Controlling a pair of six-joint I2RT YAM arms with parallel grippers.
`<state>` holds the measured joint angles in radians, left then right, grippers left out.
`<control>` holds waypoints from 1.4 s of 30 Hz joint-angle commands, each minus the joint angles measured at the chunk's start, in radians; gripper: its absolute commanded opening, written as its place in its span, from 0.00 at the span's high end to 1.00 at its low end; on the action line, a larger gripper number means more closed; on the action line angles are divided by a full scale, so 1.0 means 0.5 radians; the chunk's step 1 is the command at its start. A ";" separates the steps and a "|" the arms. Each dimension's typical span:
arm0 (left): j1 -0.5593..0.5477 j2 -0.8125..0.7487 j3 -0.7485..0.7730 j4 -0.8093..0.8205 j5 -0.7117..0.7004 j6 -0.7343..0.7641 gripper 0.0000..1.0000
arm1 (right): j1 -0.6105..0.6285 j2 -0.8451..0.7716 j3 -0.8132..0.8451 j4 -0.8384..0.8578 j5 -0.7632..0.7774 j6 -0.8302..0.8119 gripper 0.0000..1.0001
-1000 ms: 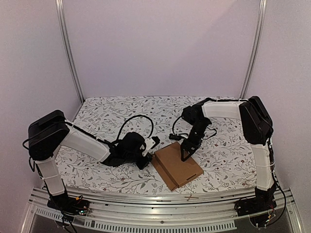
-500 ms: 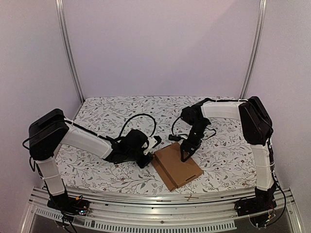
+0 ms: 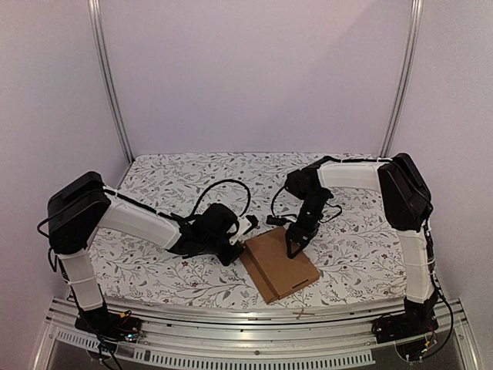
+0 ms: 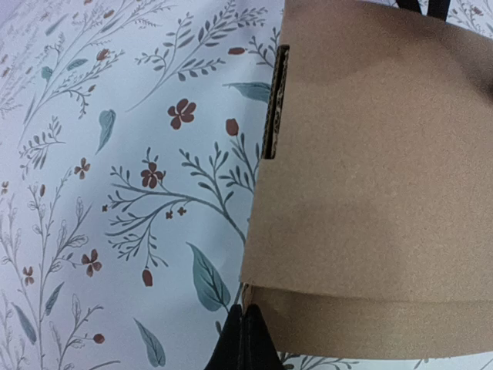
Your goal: Fold the paper box
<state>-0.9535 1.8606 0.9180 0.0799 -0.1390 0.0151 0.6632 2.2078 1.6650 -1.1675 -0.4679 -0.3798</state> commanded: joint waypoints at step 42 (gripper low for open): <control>0.002 0.150 0.537 -0.568 0.113 -0.022 1.00 | 0.280 -0.149 -0.313 0.674 0.094 0.170 0.39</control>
<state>-0.9508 1.9064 1.1271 -0.2695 -0.1257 0.0223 0.7330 2.1334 1.5780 -1.0641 -0.3817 -0.2832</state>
